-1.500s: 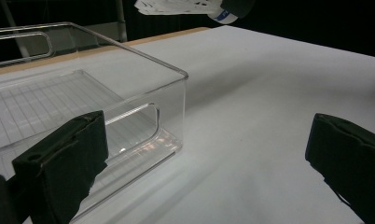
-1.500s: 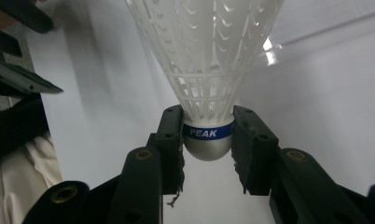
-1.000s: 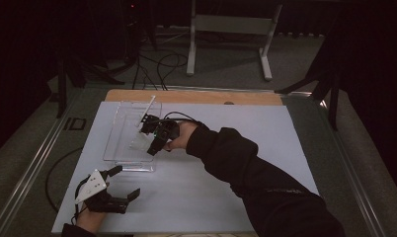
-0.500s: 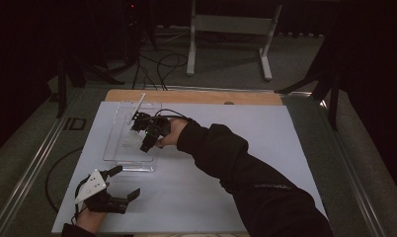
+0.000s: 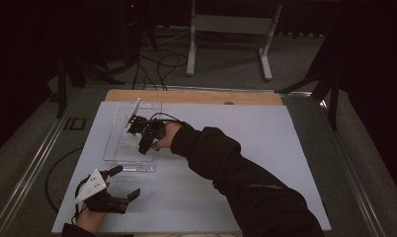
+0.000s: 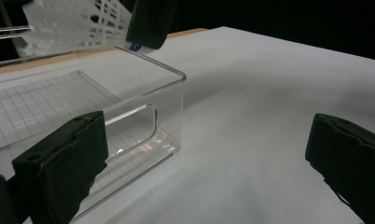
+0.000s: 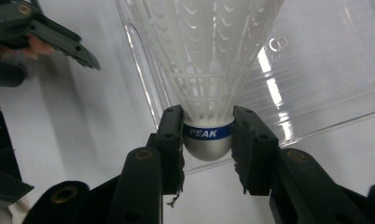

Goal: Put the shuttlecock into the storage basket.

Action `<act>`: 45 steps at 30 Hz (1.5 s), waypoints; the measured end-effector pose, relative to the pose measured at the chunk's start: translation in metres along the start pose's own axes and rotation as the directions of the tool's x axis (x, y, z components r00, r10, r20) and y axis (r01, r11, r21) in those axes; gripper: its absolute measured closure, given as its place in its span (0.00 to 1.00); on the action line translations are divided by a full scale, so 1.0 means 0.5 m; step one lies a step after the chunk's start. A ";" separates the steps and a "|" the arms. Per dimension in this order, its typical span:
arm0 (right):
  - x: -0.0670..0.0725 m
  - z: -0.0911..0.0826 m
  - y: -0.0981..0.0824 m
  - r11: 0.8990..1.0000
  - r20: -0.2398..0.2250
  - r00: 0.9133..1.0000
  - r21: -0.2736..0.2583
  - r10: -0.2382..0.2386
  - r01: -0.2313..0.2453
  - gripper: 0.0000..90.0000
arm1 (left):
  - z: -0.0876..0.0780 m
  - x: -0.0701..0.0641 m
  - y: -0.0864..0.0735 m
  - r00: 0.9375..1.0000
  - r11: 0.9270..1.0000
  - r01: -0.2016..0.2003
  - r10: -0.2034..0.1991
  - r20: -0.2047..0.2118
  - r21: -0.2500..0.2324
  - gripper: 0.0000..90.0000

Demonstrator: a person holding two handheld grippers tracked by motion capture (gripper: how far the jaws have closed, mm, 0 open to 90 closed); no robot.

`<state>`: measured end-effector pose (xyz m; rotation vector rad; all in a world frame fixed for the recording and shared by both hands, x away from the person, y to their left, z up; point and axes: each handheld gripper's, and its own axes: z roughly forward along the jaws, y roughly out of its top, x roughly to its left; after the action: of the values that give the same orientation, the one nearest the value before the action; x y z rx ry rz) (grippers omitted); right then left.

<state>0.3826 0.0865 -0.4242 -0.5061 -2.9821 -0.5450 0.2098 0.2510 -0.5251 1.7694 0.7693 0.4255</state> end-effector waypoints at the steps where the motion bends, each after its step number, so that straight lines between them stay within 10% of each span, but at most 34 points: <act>1: 0.000 0.003 -0.001 1.000 0.002 1.000 0.006 0.007 -0.007 0.73 | 0.000 0.000 0.000 1.000 1.000 0.000 0.000 0.000 0.000 0.00; 26: 0.001 0.049 -0.005 0.996 -0.007 0.998 0.065 0.058 -0.057 0.72 | 0.002 0.000 0.000 1.000 1.000 0.008 -0.008 0.008 0.005 0.00; 34: 0.017 0.040 -0.003 0.997 0.024 1.000 0.083 -0.007 0.005 0.11 | 0.003 0.000 0.000 1.000 1.000 0.004 -0.004 0.008 0.006 0.00; 45: 0.016 0.028 -0.005 0.998 0.020 1.000 0.060 0.001 -0.003 0.09 | 0.003 0.000 0.000 1.000 1.000 0.009 -0.009 0.008 0.003 0.00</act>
<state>0.3742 0.0918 -0.4370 -0.5122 -3.0056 -0.4509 0.2107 0.2501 -0.5255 1.7685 0.7722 0.4108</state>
